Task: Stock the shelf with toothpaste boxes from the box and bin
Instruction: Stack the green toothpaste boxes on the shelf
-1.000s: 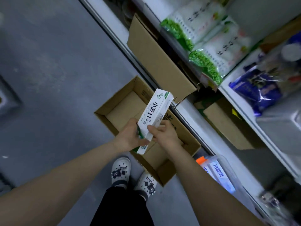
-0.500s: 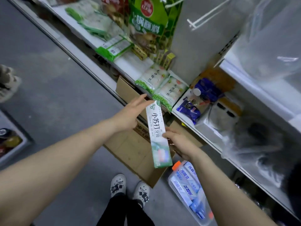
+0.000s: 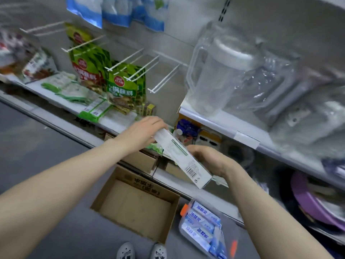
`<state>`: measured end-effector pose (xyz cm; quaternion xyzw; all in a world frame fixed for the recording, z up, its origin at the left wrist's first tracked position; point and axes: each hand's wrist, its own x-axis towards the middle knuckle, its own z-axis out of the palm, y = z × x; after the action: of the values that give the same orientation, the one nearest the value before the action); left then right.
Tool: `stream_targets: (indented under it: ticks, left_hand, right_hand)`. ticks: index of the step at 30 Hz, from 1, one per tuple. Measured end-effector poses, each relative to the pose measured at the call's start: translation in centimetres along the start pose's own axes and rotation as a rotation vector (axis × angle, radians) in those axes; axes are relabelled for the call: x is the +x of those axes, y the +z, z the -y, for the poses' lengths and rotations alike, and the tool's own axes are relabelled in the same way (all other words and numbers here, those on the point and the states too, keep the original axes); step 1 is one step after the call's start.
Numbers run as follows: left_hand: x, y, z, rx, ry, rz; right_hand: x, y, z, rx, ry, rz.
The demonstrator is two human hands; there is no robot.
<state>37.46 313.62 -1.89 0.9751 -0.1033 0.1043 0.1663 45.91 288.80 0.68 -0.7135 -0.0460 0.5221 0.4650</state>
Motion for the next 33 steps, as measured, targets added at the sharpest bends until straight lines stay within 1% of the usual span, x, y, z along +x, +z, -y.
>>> stream_targets:
  ticks: [4,8,10,12,14,16,22,26,28,31,33]
  left_hand:
    - [2.3,-2.6,-1.3,0.036,-0.005,0.037]
    - [4.0,-4.7,-2.3,0.016,-0.038,0.045]
    - [4.8,-6.0,-3.0,0.017,-0.036,0.026]
    - [5.5,-7.2,-3.5,0.002,-0.030,0.016]
    - [6.2,-8.8,-4.3,-0.039,-0.030,0.020]
    - [7.0,-10.1,-5.1,-0.077,-0.030,0.007]
    - [9.8,-13.9,-8.3,-0.082,0.025,-0.067]
    - [12.0,-16.4,-10.4,-0.053,0.032,-0.124]
    - [13.1,-17.8,-11.5,-0.051,0.035,-0.162]
    - [14.9,-19.7,-13.0,-0.076,0.048,-0.216]
    - [15.8,-20.9,-14.1,-0.095,0.051,-0.249]
  right_hand:
    - [-3.5,-1.6,1.6,-0.245,-0.140,-0.076]
    - [-7.1,-3.1,2.8,-0.312,-0.271,-0.219]
    - [-8.6,-4.2,3.0,-0.237,-0.261,-0.293]
    - [-9.7,-5.3,3.2,-0.078,-0.253,-0.354]
    - [-11.3,-6.1,3.7,0.121,-0.327,-0.390]
    - [-12.9,-6.7,4.1,0.238,-0.405,-0.413]
    - [-17.6,-8.2,5.3,0.320,-0.574,-0.518]
    - [-20.8,-9.3,6.3,0.309,-0.693,-0.537]
    - [-22.1,-10.2,6.9,0.305,-0.764,-0.511]
    - [-24.0,-11.9,7.5,0.245,-0.857,-0.495]
    - [-25.2,-12.6,7.9,0.183,-0.879,-0.528]
